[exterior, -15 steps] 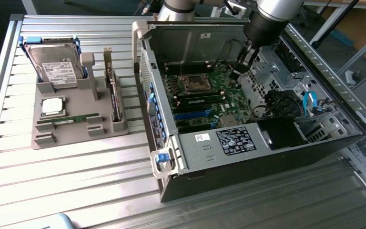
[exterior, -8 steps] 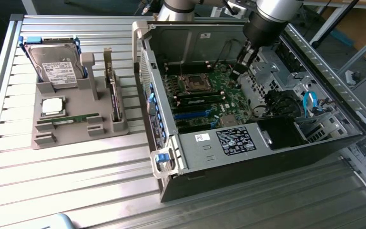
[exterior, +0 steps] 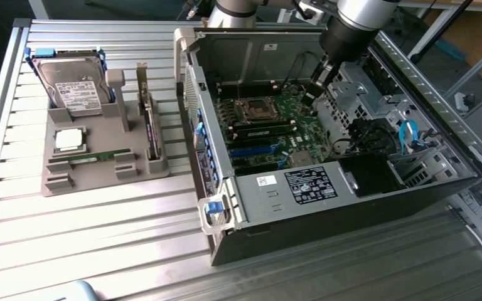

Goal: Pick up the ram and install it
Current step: 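Press down the ram until it locks into place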

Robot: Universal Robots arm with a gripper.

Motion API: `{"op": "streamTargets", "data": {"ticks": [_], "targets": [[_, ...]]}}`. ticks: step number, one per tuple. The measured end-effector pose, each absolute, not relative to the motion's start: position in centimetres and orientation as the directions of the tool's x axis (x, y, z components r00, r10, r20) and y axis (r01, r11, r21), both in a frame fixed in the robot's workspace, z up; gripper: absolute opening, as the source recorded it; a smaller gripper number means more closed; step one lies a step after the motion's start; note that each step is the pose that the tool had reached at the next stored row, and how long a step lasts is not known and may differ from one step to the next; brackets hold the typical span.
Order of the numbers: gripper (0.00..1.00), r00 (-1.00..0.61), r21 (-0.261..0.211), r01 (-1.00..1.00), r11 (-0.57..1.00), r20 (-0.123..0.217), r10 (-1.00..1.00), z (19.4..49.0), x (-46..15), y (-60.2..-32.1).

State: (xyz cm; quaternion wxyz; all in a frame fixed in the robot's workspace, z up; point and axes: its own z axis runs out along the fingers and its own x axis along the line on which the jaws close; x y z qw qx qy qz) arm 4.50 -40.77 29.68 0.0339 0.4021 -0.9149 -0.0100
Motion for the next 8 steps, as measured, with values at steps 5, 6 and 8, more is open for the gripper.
{"op": "streamTargets", "data": {"ticks": [5,6,8], "targets": [[0.1,-0.695,0.045,-0.715,0.697,0.054,-0.717,29.55,4.5,-40.77],[0.1,-0.698,0.045,-0.713,0.7,0.054,-0.714,29.54,4.5,-40.77],[0.1,-0.704,0.046,-0.707,0.706,0.054,-0.708,29.5,4.5,-40.77]]}}
